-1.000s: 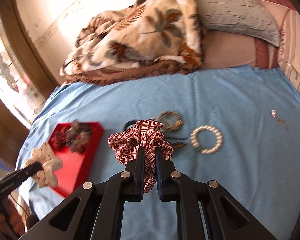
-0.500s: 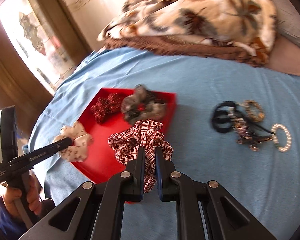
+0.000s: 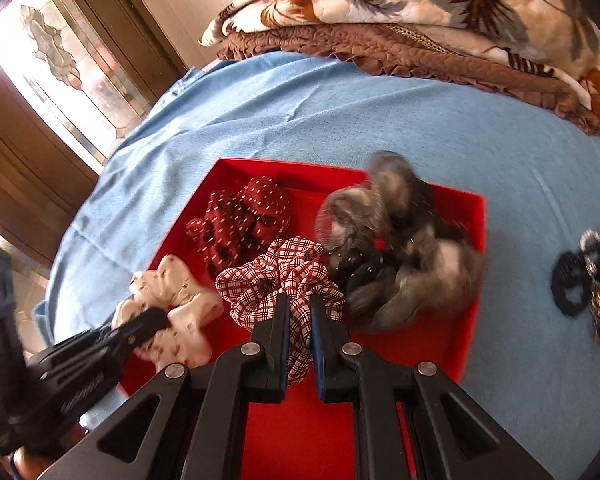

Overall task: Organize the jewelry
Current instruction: 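Lower both scrunchies into the red tray and open both tools, then move both tools back toward the remaining bracelets and hair tie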

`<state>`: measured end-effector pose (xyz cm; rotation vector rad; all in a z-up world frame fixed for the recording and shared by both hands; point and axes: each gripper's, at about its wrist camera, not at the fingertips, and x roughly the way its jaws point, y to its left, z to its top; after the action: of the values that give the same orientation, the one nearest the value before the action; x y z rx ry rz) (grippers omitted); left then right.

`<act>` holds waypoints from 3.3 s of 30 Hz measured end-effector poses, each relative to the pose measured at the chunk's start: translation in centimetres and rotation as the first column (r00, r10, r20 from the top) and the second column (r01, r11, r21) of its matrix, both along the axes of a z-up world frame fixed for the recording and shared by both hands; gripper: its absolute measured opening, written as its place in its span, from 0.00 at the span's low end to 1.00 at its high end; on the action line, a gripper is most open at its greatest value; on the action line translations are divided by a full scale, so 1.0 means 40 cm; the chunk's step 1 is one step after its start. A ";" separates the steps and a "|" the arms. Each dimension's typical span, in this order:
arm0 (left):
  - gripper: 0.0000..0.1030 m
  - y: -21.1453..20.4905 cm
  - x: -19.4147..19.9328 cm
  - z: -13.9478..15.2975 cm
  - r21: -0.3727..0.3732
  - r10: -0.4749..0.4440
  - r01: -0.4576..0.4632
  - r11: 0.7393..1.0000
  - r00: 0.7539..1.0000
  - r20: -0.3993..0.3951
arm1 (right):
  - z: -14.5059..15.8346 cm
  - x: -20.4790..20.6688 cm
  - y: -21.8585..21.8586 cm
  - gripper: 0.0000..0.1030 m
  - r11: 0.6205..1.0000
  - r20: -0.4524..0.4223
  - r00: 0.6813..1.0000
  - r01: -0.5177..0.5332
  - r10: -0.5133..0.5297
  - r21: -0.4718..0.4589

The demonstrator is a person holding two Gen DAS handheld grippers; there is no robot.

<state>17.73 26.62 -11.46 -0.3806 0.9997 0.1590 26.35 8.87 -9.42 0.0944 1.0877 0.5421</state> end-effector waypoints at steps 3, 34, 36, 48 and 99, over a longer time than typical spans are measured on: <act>0.09 0.001 0.014 -0.007 -0.003 0.004 -0.004 1.000 1.000 -0.005 | -0.013 0.027 0.013 0.11 0.999 0.007 1.000 0.008 -0.008 -0.034; 0.59 -0.202 -0.314 0.304 0.280 0.029 -0.100 0.955 0.968 0.248 | 0.143 -0.265 -0.272 0.57 0.995 0.165 0.984 0.081 -0.071 -0.054; 0.60 -0.228 -0.334 0.317 0.299 0.010 -0.091 0.950 0.965 0.261 | 0.133 -0.304 -0.301 0.57 0.993 0.176 0.981 0.091 -0.077 -0.075; 0.64 -0.348 -0.386 0.352 0.361 -0.079 -0.021 0.932 0.962 0.262 | 0.112 -0.426 -0.398 0.61 0.984 0.208 0.971 0.146 -0.122 -0.106; 0.66 -0.721 0.337 0.030 0.254 -0.416 0.400 0.881 0.910 0.008 | -0.099 0.018 -0.954 0.66 0.883 0.153 0.883 0.461 -0.445 -0.091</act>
<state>31.19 -2.23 -10.28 0.0600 0.9640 -0.1112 27.07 -29.27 -13.38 0.1969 0.9298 0.0536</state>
